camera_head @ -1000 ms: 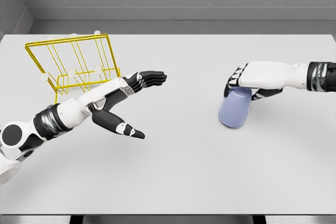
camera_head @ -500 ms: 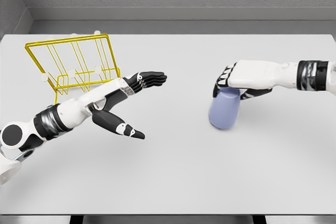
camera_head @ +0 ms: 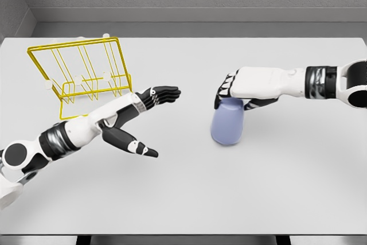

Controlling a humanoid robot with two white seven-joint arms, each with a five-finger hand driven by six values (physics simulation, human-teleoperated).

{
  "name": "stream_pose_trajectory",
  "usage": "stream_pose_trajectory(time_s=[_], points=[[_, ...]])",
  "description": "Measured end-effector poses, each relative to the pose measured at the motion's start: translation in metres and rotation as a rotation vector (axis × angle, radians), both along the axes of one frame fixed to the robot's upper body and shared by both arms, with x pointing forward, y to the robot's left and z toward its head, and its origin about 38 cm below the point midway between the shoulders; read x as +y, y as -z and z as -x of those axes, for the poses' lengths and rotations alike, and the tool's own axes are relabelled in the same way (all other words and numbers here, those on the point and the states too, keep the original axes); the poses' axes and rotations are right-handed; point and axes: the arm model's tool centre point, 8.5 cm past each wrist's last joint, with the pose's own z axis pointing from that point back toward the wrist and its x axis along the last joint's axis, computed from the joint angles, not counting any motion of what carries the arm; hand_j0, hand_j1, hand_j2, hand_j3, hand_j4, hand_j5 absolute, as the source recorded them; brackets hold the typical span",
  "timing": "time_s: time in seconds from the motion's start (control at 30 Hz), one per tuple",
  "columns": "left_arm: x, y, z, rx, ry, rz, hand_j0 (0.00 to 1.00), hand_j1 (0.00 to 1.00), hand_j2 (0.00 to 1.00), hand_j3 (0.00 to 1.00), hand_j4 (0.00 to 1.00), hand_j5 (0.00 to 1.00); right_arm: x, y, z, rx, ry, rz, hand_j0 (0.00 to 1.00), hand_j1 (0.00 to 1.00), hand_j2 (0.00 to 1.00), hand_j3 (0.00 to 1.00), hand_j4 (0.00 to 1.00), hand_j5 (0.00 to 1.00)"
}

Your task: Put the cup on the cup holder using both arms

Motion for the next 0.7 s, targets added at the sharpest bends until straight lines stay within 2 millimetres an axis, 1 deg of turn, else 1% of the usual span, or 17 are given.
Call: stream_pose_trajectory(time_s=[0.17, 0.4, 0.47, 0.7], points=[[0.005, 0.011, -0.003, 0.082, -0.035, -0.082, 1.00, 1.00, 1.00, 1.00, 1.00, 1.00, 0.012, 0.002, 0.001, 0.007, -0.022, -0.010, 0.63, 0.63, 0.63, 0.63, 0.63, 0.63], [0.007, 0.018, -0.009, 0.162, -0.071, -0.161, 1.00, 1.00, 1.00, 1.00, 1.00, 1.00, 0.032, 0.005, 0.001, 0.015, -0.056, -0.031, 0.63, 0.63, 0.63, 0.63, 0.63, 0.63], [0.009, 0.016, -0.014, 0.179, -0.088, -0.174, 1.00, 1.00, 1.00, 1.00, 1.00, 1.00, 0.039, 0.005, 0.002, 0.017, -0.067, -0.039, 0.63, 0.63, 0.63, 0.63, 0.63, 0.63], [0.014, 0.012, -0.019, 0.196, -0.115, -0.178, 1.00, 1.00, 1.00, 1.00, 1.00, 1.00, 0.054, 0.010, 0.003, 0.031, -0.090, -0.052, 0.62, 0.62, 0.62, 0.62, 0.62, 0.62]])
